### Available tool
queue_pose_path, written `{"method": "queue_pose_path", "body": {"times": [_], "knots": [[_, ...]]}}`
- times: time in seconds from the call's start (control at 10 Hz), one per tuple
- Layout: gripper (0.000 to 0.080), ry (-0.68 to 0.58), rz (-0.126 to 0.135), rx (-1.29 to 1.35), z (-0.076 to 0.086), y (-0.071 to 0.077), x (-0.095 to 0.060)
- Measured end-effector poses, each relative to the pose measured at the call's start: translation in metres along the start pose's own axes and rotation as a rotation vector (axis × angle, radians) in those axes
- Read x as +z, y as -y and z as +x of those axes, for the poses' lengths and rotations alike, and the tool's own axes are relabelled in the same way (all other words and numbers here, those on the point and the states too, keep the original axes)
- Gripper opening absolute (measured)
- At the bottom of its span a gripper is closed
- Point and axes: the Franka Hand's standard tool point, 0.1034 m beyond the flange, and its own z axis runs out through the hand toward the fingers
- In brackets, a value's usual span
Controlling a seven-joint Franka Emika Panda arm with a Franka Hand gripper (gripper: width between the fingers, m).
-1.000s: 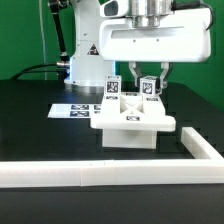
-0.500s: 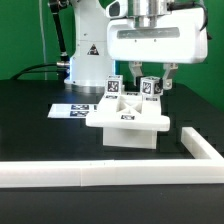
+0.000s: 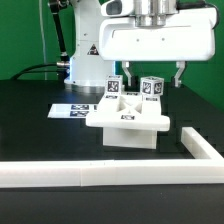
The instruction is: Assemble chair
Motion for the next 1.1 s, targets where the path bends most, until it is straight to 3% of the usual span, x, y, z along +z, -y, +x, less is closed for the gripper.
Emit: {"method": "queue_pose_path", "body": {"times": [0.8, 1.1], "knots": [[0.0648, 0.001, -0.010, -0.591, 0.0018, -0.0046, 0.0008], [0.0285, 0.001, -0.010, -0.549, 0.0020, -0.0049, 0.0008]]}}
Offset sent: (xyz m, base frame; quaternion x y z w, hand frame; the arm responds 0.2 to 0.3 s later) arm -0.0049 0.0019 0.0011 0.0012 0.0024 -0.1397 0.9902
